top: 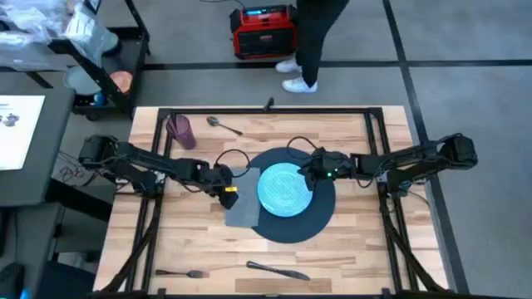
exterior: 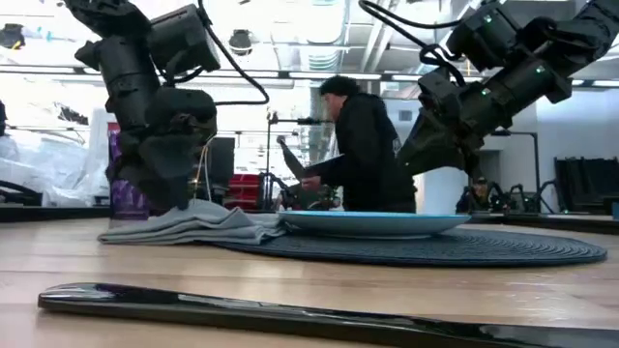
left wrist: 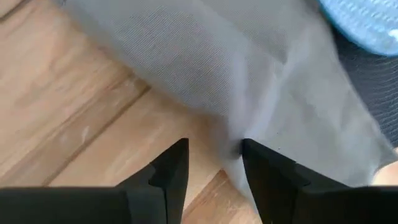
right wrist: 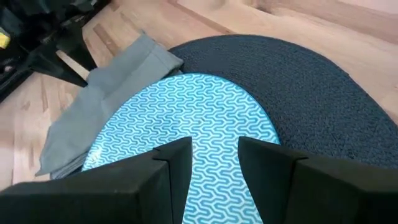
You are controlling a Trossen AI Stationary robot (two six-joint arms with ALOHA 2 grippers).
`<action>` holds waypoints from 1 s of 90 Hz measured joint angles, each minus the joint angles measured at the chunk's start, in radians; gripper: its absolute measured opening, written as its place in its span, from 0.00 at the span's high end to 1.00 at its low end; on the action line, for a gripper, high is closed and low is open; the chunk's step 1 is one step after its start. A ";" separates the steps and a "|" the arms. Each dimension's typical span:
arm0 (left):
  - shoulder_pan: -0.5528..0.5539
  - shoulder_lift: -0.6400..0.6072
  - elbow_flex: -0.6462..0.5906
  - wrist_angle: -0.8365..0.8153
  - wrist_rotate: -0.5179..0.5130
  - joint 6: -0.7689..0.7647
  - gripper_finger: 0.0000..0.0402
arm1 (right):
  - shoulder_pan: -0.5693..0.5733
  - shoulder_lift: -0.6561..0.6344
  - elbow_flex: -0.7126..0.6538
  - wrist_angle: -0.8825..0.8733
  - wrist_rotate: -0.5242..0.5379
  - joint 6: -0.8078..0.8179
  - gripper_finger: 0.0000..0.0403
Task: Set table place
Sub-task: Put the black fork on the gray napkin
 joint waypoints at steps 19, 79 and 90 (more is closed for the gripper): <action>0.034 -0.005 0.000 -0.042 -0.008 0.048 0.66 | 0.000 0.000 0.000 0.004 0.000 0.006 0.71; 0.029 -0.183 0.001 0.172 -0.322 0.318 0.66 | 0.004 0.000 0.000 0.009 0.000 0.022 0.71; -0.038 -0.192 0.001 0.278 -0.415 0.394 0.66 | 0.037 0.000 0.000 0.014 0.034 -0.013 0.71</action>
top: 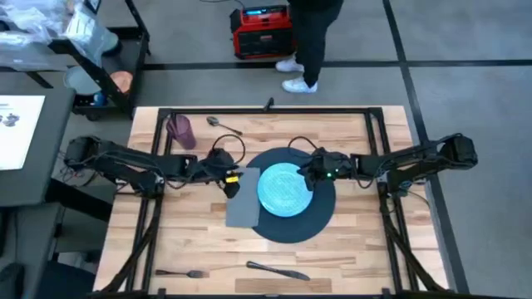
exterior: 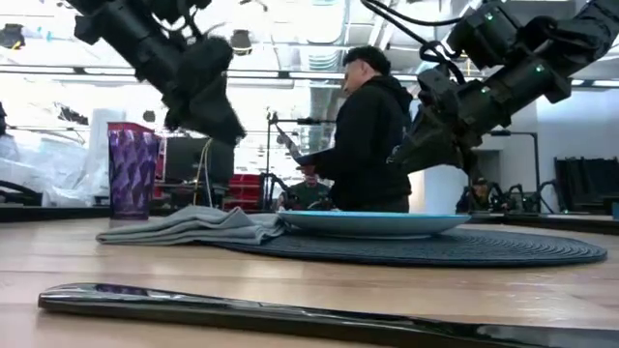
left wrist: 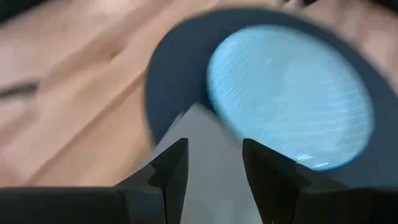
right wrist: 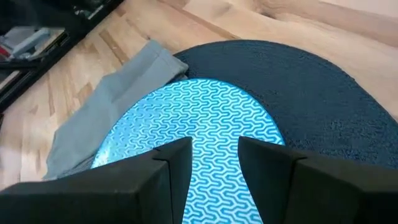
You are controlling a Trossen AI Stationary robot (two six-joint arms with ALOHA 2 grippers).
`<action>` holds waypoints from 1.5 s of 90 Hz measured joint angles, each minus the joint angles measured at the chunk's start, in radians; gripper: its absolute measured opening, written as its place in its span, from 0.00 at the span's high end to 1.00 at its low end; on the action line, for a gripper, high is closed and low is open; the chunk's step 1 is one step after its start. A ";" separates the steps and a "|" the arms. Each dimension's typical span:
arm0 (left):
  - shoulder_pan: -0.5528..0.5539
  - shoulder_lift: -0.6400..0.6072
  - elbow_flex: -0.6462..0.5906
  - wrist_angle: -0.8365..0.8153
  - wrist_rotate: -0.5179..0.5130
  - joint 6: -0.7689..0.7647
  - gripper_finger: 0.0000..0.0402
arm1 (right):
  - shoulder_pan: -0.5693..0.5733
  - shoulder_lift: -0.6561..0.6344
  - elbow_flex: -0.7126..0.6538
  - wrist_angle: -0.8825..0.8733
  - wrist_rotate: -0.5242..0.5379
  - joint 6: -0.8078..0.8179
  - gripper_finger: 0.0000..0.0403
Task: Set table place
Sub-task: Put the black fork on the gray napkin
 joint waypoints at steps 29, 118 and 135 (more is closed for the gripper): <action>-0.227 -0.208 -0.101 0.052 -0.313 0.026 0.66 | 0.140 -0.004 0.000 0.010 0.151 -0.011 0.71; -0.438 -0.679 -0.606 0.449 -0.209 0.126 0.66 | 0.483 0.000 0.000 0.129 0.387 0.206 0.71; -0.438 -0.685 -0.608 0.478 -0.183 0.148 0.66 | 0.474 0.000 0.000 0.146 0.387 0.206 0.71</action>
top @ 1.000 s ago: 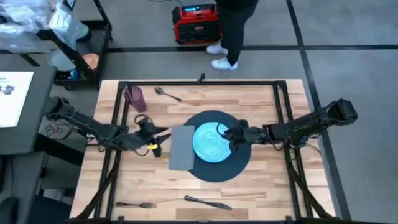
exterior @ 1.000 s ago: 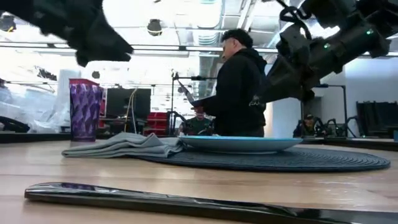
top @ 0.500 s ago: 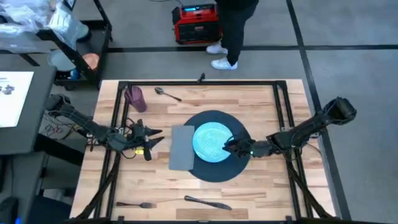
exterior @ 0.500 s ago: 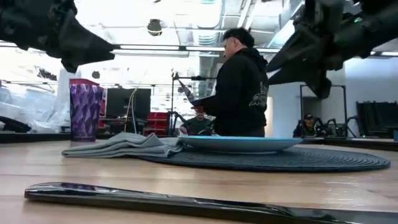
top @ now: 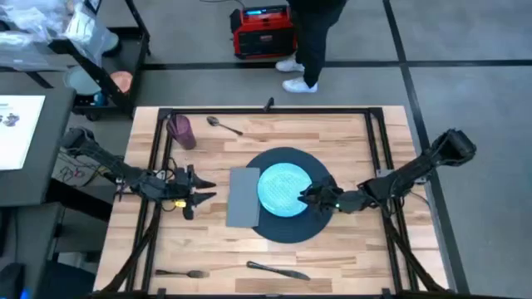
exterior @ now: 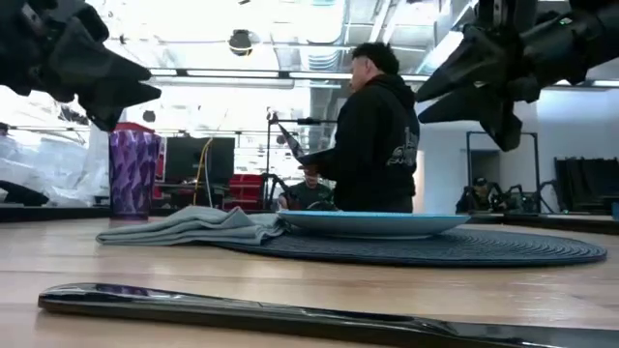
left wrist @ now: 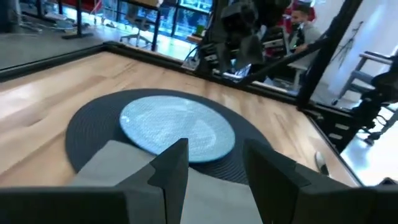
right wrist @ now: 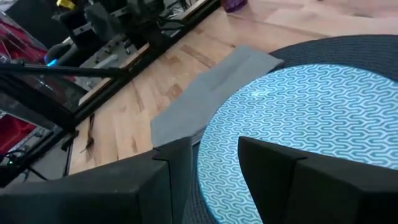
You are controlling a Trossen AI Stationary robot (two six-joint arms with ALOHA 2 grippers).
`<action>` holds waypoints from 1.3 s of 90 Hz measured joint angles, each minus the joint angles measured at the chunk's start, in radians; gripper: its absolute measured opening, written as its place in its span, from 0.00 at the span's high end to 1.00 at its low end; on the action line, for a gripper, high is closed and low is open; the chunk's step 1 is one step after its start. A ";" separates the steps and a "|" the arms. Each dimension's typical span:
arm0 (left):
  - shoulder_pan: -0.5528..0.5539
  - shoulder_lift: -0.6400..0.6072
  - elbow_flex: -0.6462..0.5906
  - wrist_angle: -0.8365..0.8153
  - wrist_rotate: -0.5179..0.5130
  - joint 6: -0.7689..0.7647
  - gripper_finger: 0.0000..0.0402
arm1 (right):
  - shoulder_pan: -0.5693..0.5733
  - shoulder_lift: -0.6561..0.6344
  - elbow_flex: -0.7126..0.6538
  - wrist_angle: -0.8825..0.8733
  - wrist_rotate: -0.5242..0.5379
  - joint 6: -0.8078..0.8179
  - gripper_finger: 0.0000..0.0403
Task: Set table place
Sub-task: Put the black fork on the gray napkin
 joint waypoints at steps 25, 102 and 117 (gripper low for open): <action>0.000 0.000 0.000 -0.001 0.000 0.021 0.66 | -0.003 0.000 0.000 0.000 0.000 -0.001 0.71; -0.004 0.008 0.086 -0.159 0.397 -0.184 0.66 | -0.003 0.000 0.000 -0.020 0.003 -0.010 0.71; -0.006 0.048 0.192 -0.297 0.438 -0.159 0.66 | 0.001 0.000 0.000 -0.019 0.002 -0.005 0.71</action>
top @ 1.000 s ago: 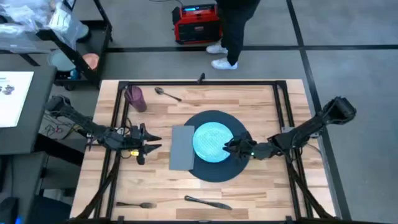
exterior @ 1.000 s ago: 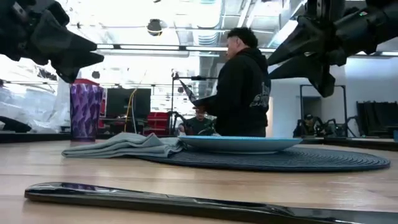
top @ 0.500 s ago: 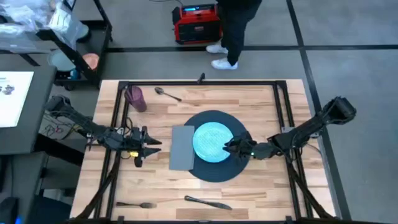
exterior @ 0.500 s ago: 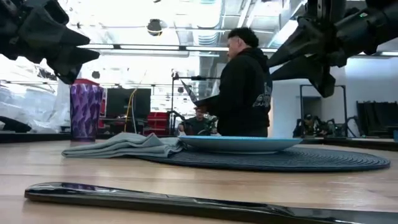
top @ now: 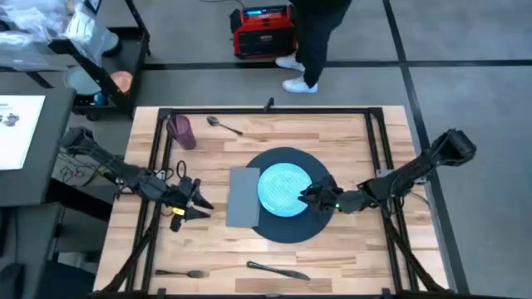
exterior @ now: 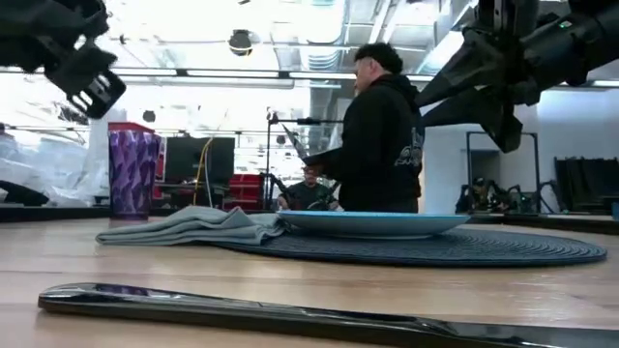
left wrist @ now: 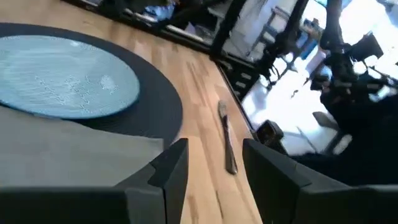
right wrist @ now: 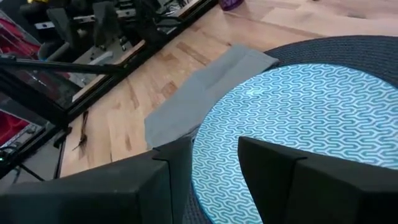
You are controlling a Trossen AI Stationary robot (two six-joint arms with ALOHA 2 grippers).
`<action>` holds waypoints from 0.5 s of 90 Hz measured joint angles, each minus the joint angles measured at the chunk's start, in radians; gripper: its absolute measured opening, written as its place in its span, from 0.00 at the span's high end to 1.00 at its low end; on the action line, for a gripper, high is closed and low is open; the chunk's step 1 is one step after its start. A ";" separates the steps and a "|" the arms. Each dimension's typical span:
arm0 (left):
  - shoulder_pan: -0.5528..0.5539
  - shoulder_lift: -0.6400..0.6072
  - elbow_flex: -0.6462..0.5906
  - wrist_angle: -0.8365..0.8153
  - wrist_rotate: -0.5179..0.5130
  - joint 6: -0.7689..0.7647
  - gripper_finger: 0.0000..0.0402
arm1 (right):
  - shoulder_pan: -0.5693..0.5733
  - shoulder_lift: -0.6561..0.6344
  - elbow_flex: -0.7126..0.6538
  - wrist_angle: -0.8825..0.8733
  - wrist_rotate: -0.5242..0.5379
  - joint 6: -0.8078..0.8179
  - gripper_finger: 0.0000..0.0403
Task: Set table place
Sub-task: Put the black fork on the gray napkin
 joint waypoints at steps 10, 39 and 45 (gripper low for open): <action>-0.004 0.051 0.109 -0.181 0.026 -0.029 0.66 | 0.011 0.000 0.000 0.000 -0.003 0.002 0.71; -0.117 0.299 0.409 -0.558 0.044 -0.183 0.66 | 0.057 0.000 0.000 0.001 -0.005 0.023 0.71; -0.147 0.359 0.453 -0.619 0.045 -0.231 0.66 | 0.068 0.000 0.000 0.001 -0.005 0.023 0.71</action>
